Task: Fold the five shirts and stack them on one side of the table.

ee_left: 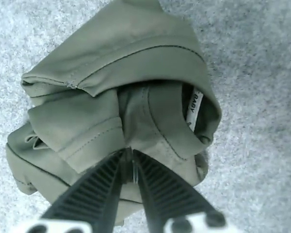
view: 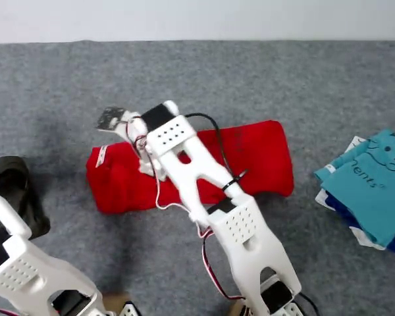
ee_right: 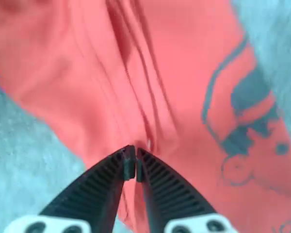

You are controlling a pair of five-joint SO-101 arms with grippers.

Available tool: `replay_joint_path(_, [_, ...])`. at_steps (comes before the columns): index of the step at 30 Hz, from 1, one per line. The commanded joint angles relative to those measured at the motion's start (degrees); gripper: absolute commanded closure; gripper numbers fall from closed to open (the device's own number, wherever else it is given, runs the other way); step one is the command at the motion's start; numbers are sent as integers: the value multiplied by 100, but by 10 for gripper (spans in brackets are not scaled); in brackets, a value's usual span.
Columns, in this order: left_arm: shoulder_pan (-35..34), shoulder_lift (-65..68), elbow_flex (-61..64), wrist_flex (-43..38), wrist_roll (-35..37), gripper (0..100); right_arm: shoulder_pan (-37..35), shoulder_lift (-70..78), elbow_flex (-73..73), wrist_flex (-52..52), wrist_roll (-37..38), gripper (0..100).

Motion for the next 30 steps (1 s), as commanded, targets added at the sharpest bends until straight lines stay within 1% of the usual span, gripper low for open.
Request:
replay_joint_path(1, [9,-79,-180,-35,-35,994,163,-426,-44,268,-44,988])
replay_joint_path(5, [18,-79,-180,-62,-26,994,92,-330,325,242,-70,988])
replay_joint_path(8, [9,-79,-180,-62,-26,994,75,-127,642,259,-299,988])
replay_joint_path(12, [9,-79,-180,-62,-26,994,75,-22,932,259,-369,988])
replay_joint_path(18, [9,-62,-180,-62,-26,994,92,-119,897,268,-325,988])
replay_joint_path(22, [9,-70,-180,-62,-35,994,119,-646,668,251,-334,988])
replay_joint_path(25, [9,-70,-180,-123,-35,994,48,-971,255,207,-369,988])
replay_joint_path(30, [70,-70,-180,-132,-26,994,-145,-875,-9,-110,-334,988])
